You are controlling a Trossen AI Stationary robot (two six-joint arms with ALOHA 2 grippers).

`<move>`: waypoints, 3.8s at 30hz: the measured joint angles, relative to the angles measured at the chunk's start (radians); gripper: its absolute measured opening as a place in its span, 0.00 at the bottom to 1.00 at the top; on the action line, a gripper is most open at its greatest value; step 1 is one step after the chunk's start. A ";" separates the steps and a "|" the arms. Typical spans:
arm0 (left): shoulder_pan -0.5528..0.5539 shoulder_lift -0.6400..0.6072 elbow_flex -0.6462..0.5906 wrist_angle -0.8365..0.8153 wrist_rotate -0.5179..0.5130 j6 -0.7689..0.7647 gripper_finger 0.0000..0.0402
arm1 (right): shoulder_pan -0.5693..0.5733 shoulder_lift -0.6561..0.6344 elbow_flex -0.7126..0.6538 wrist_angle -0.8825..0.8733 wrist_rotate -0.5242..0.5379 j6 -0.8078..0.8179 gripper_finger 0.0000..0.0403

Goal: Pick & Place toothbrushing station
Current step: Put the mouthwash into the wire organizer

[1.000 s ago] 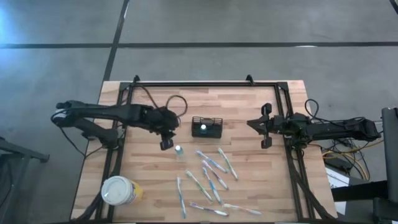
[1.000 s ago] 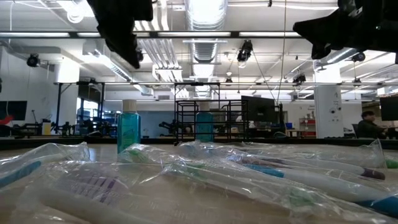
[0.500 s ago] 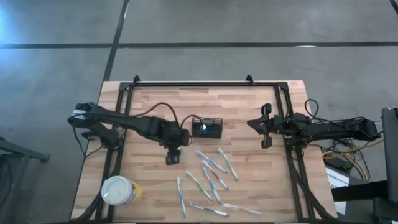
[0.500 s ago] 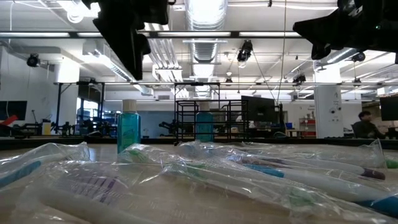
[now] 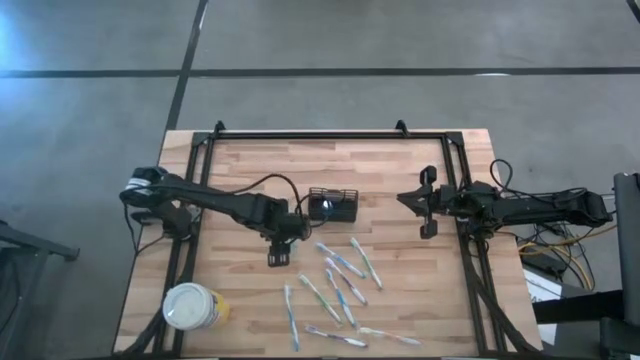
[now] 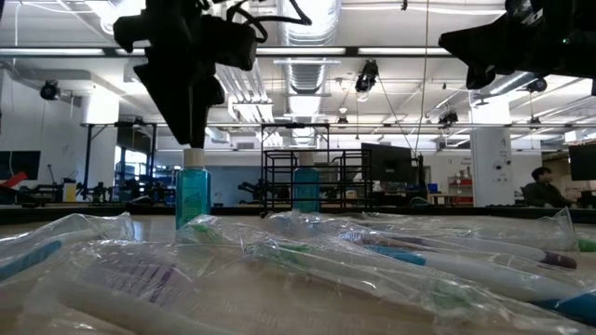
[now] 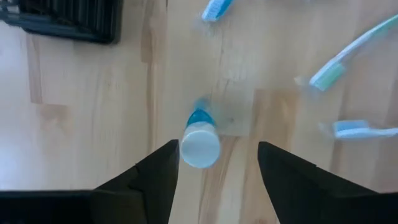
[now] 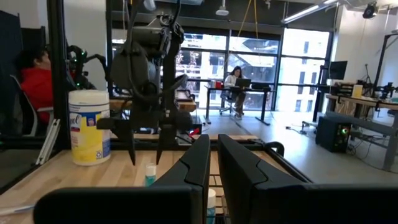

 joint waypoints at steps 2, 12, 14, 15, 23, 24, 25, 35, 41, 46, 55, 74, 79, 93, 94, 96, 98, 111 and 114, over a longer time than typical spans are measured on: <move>0.000 0.006 -0.006 -0.001 -0.017 0.006 0.55 | 0.000 0.000 0.000 0.000 0.000 0.000 0.07; 0.007 0.025 -0.006 0.012 -0.035 0.052 0.55 | 0.000 0.000 0.000 0.000 0.000 0.000 0.07; 0.010 0.025 -0.006 0.013 -0.036 0.054 0.55 | 0.000 0.000 0.000 0.000 0.000 0.000 0.07; 0.011 0.025 -0.006 0.013 -0.036 0.056 0.55 | 0.000 0.000 0.000 0.000 0.000 0.000 0.07; 0.014 0.025 -0.027 0.025 -0.036 0.058 0.55 | 0.000 0.000 0.000 0.000 0.000 0.000 0.07; 0.014 0.025 -0.027 0.026 -0.036 0.058 0.55 | 0.000 0.000 0.000 0.000 0.000 0.000 0.07; 0.014 0.025 -0.027 0.029 -0.036 0.061 0.55 | 0.000 0.000 0.000 0.000 0.000 0.000 0.07; 0.014 0.025 -0.027 0.043 -0.036 0.086 0.49 | 0.000 0.000 0.000 0.000 0.000 -0.003 0.07; 0.014 0.025 -0.027 0.044 -0.036 0.086 0.40 | 0.000 0.000 0.000 0.000 0.000 -0.003 0.07; 0.014 0.025 -0.027 0.044 -0.033 0.101 0.30 | 0.000 0.000 0.000 0.000 0.000 -0.003 0.07; 0.015 0.023 -0.027 0.044 -0.030 0.125 0.24 | 0.000 0.000 0.000 0.000 0.000 -0.003 0.07; 0.079 -0.528 -0.279 0.195 0.021 0.185 0.24 | 0.000 0.000 -0.002 -0.008 0.000 -0.003 0.07; 0.133 -0.770 -0.508 0.382 0.147 0.151 0.24 | 0.000 0.000 -0.002 -0.007 0.000 -0.003 0.07; 0.200 -1.171 -0.897 0.672 0.215 0.068 0.24 | 0.000 0.000 -0.002 -0.007 0.000 -0.003 0.07; 0.200 -1.183 -0.911 0.691 0.217 0.060 0.24 | 0.000 0.000 -0.002 -0.007 0.000 -0.003 0.07; 0.202 -1.197 -0.928 0.708 0.220 0.049 0.24 | 0.000 0.000 -0.002 -0.007 0.000 -0.003 0.07; 0.203 -1.198 -0.931 0.708 0.221 0.035 0.24 | 0.000 0.000 -0.002 -0.007 0.000 -0.003 0.07; 0.207 -0.774 -0.440 0.467 0.173 0.053 0.24 | -0.001 0.000 -0.002 0.006 0.027 -0.019 0.07; 0.207 -0.589 -0.235 0.348 0.143 0.123 0.24 | 0.000 0.000 -0.002 0.006 0.027 -0.019 0.07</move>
